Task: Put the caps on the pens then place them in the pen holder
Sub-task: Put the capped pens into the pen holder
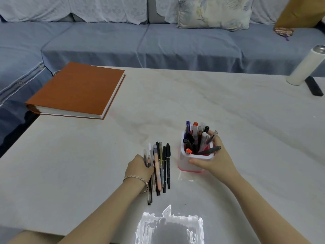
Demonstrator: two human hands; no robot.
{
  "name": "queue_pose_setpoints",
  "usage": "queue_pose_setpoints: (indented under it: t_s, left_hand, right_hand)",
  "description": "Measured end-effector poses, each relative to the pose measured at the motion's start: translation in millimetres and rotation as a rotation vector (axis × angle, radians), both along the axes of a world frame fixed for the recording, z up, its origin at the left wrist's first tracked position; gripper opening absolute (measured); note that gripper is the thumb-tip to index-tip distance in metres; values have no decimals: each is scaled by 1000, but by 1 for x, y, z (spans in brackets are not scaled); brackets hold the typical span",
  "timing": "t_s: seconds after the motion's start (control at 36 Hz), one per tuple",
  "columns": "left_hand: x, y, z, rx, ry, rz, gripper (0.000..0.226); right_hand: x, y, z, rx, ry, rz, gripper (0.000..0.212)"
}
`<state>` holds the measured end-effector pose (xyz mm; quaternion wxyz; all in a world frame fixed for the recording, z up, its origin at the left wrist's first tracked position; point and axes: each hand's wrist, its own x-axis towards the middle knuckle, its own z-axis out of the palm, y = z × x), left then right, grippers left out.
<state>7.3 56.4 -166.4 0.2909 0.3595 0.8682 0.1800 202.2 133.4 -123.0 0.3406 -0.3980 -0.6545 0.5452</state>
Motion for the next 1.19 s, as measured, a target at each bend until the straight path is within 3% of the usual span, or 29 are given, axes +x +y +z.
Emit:
queue_pose_setpoints:
  t_s: [0.11, 0.22, 0.36, 0.44, 0.5, 0.61, 0.75, 0.86, 0.94, 1.08, 1.14, 1.19]
  left_hand:
    - [2, -1, -1, -30, 45, -89, 13]
    - [-5, -1, 6, 72, 2, 16, 13]
    - [-8, 10, 46, 627, -337, 212, 18]
    - [3, 20, 77, 957, -492, 87, 29]
    - [15, 28, 89, 1050, -565, -1, 32]
    - [46, 42, 94, 1083, -662, -62, 29]
    - [68, 44, 89, 1029, -610, -129, 20]
    - [68, 35, 97, 1133, -499, -100, 29]
    - [68, 30, 108, 1224, -542, -130, 33]
    - [70, 39, 98, 1066, -710, -72, 50]
    - [69, 41, 89, 998, -648, -96, 57]
    - [68, 43, 82, 950, -461, -206, 54]
  right_hand:
    - [1, -1, 1, 4, 29, -15, 64]
    - [1, 2, 3, 33, 14, 3, 60]
    - [-2, 8, 2, 49, -20, 56, 38]
    - [-1, 4, 7, 23, 24, 57, 43]
    - [-2, 3, 6, 7, 10, 58, 42]
    - [-1, 4, -1, -45, 23, 33, 63]
    - [-1, 4, -6, -52, 28, 7, 62]
    - [-2, 6, -6, -64, 52, 18, 70]
    - [-1, 6, -6, -52, 39, 21, 70]
    - [-1, 9, -10, -39, 9, 32, 66]
    - [-2, 11, -11, -31, 14, 34, 65]
    - [-2, 14, -13, -17, 12, 35, 63]
